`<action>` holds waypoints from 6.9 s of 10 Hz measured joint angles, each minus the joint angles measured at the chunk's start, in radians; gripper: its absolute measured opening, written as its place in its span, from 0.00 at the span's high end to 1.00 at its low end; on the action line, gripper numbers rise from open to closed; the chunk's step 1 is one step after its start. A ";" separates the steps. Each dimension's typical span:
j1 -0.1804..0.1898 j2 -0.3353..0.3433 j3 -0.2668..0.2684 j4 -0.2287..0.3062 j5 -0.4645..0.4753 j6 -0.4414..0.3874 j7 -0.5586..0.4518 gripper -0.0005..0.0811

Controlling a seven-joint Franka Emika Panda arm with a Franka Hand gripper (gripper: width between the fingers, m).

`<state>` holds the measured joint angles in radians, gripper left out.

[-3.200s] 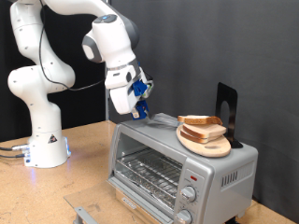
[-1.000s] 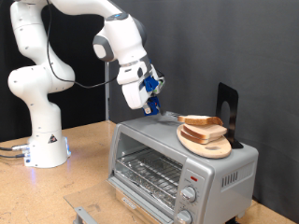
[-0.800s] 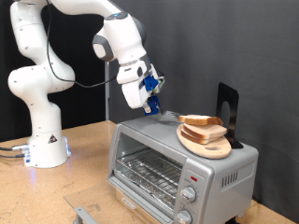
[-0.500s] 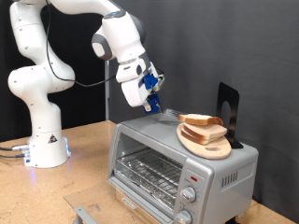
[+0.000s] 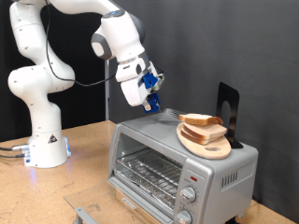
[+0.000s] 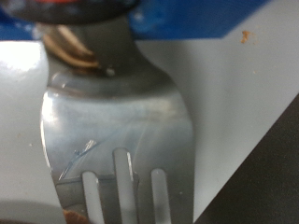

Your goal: Make a piece of toast with the oven

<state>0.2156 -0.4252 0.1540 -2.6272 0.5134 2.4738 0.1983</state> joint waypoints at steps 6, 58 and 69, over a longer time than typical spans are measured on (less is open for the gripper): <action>-0.021 0.001 0.006 0.001 -0.014 0.030 0.023 0.52; -0.126 0.382 -0.029 0.475 -0.233 -0.194 0.256 0.52; -0.121 0.212 -0.028 0.342 -0.053 -0.193 0.006 0.52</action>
<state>0.0943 -0.2132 0.1261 -2.2848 0.4601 2.2807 0.2045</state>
